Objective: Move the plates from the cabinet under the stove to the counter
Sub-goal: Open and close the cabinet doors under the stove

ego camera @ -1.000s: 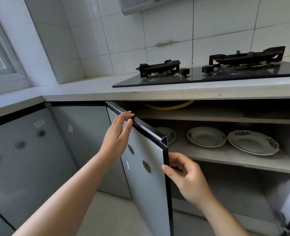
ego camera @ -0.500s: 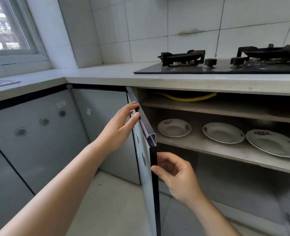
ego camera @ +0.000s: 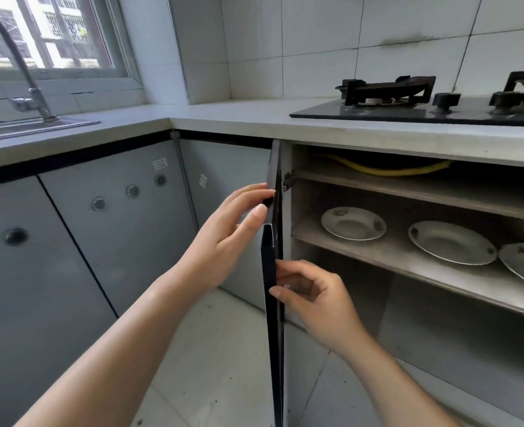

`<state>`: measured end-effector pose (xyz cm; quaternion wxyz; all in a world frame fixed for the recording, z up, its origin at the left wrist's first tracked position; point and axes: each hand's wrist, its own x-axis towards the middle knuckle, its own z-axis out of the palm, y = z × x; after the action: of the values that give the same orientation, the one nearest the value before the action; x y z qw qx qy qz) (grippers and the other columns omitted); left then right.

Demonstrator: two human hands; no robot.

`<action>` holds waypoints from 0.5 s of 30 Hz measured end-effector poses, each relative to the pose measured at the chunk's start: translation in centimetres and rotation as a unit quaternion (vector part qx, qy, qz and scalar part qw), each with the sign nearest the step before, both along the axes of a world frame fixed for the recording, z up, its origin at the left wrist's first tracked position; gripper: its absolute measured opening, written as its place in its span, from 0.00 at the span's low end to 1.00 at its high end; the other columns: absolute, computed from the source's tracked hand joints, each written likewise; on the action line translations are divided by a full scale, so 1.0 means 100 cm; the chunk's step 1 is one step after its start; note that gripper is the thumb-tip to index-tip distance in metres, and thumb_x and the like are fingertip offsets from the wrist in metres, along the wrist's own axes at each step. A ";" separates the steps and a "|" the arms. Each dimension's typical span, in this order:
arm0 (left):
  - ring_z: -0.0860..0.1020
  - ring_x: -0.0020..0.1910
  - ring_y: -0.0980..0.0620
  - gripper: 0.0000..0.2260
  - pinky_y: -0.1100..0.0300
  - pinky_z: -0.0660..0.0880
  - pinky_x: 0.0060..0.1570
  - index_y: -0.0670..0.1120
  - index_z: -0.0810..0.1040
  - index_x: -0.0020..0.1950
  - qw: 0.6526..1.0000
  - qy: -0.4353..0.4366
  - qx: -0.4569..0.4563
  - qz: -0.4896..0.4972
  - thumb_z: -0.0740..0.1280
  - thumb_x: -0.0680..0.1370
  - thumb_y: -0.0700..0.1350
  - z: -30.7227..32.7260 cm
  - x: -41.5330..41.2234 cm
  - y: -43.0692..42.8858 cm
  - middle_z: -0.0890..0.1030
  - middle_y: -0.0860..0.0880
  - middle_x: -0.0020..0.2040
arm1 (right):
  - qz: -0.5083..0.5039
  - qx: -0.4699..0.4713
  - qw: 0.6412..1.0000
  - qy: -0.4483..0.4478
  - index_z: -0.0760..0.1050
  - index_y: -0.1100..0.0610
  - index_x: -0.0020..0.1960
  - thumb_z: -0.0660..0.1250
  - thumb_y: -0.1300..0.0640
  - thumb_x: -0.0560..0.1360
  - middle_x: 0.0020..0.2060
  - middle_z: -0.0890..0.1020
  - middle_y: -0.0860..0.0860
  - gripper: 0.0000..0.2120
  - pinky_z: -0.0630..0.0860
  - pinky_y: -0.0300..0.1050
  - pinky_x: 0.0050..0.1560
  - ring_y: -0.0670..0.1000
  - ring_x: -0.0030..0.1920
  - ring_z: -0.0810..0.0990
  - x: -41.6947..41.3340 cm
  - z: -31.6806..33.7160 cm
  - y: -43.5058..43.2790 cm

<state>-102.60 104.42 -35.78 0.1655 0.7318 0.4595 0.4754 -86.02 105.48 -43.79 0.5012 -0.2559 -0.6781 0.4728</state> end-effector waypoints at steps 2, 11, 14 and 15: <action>0.69 0.66 0.63 0.20 0.70 0.69 0.59 0.53 0.74 0.64 1.000 -0.015 -0.011 -0.008 0.59 0.75 0.58 0.000 -0.005 -0.006 0.72 0.58 0.66 | 0.006 0.005 1.000 -0.009 0.80 0.44 0.50 0.72 0.67 0.69 0.44 0.84 0.46 0.19 0.76 0.35 0.47 0.46 0.46 0.82 -0.005 0.001 0.001; 0.72 0.63 0.60 0.20 0.54 0.75 0.59 0.54 0.74 0.63 0.997 0.050 0.014 0.056 0.62 0.72 0.56 0.001 -0.007 -0.010 0.73 0.58 0.64 | -0.014 -0.010 1.000 -0.006 0.80 0.43 0.53 0.73 0.62 0.68 0.46 0.84 0.47 0.18 0.77 0.47 0.52 0.48 0.48 0.83 0.000 -0.007 0.009; 0.73 0.62 0.61 0.18 0.55 0.75 0.58 0.55 0.74 0.63 0.997 0.022 0.013 0.067 0.63 0.73 0.52 -0.002 -0.012 -0.016 0.73 0.59 0.64 | -0.043 -0.021 0.999 -0.002 0.80 0.46 0.53 0.73 0.60 0.68 0.46 0.84 0.48 0.16 0.77 0.50 0.54 0.48 0.48 0.83 0.006 -0.009 0.011; 0.74 0.61 0.60 0.17 0.56 0.76 0.58 0.57 0.74 0.63 0.997 0.016 0.015 0.073 0.63 0.74 0.51 -0.003 -0.015 -0.017 0.74 0.59 0.63 | -0.050 -0.022 0.999 -0.002 0.80 0.46 0.52 0.73 0.60 0.68 0.45 0.84 0.48 0.15 0.77 0.47 0.53 0.48 0.47 0.83 0.007 -0.010 0.012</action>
<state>-104.15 102.68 -36.10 0.1115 0.7060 0.5075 0.4812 -85.34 106.65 -44.80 0.5170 -0.3011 -0.6552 0.4613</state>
